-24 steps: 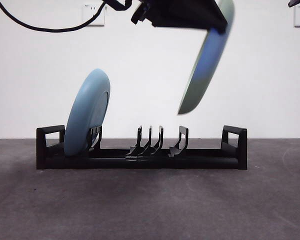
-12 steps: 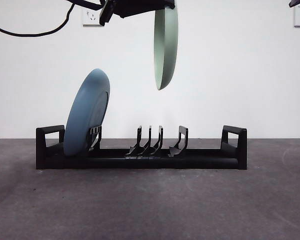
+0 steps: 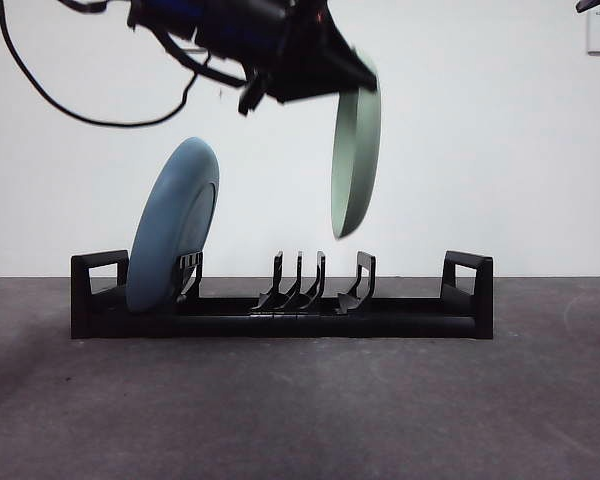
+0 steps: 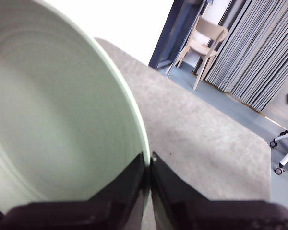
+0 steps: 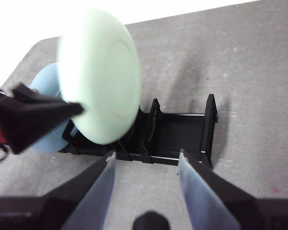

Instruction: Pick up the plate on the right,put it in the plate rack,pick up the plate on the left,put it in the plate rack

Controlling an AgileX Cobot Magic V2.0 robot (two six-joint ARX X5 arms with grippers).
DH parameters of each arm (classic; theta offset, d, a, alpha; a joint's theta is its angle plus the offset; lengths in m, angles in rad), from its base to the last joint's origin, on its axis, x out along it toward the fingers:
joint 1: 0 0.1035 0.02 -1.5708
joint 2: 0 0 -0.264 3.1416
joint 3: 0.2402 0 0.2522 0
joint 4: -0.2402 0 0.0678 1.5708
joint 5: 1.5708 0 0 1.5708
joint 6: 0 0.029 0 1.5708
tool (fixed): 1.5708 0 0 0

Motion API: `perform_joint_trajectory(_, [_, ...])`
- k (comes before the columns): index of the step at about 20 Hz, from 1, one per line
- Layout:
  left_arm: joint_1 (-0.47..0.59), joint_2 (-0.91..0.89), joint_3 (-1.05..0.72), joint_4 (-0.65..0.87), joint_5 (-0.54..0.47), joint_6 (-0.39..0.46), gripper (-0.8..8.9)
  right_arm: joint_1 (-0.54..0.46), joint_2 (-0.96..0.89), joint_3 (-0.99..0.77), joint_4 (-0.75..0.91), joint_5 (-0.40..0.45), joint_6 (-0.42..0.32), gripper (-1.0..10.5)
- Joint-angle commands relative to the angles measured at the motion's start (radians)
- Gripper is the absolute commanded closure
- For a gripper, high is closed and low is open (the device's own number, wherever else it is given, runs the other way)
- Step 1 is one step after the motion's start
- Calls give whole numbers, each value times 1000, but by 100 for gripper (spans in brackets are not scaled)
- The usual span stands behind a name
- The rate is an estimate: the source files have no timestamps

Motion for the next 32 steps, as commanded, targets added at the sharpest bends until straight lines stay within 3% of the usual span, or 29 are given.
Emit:
perform_joint_trajectory(1, [3, 23, 5, 5, 8, 5, 823, 0, -2, -5, 8, 5, -14, 725])
perform_joint_trajectory(11, [2, 105, 5, -84, 5, 87, 822, 0, -2, -5, 9, 3, -14, 725])
perform_joint_trajectory(16, [-1, 105, 5, -142, -44, 140, 811, 0, -2, -5, 8, 3, -14, 725])
perform_joint_trajectory(20, [-3, 105, 5, -183, -45, 153, 628, 0, -2, -5, 8, 2, -14, 725])
perform_joint_trajectory(23, [-5, 98, 5, -190, -41, 155, 601, 0, -2, -5, 4, 3, -14, 725])
perform_joint_trajectory(25, [-11, 66, 5, -196, -40, 156, 527, 0, -2, -5, -7, 2, -15, 725])
perform_joint_trajectory(28, [-28, -26, 5, -247, -36, 185, 543, 0, -2, -5, -33, 3, -34, 731])
perform_joint_trajectory(29, [-28, -69, 5, -283, -37, 208, 631, 0, -2, -5, -43, 3, -41, 759])
perform_joint_trajectory(30, [-30, -119, 5, -330, -38, 248, 787, 0, -2, -5, -56, 3, -44, 832])
perform_joint_trajectory(32, [-33, -218, 5, -415, -48, 302, 820, 0, -2, -5, -75, 3, -74, 940])
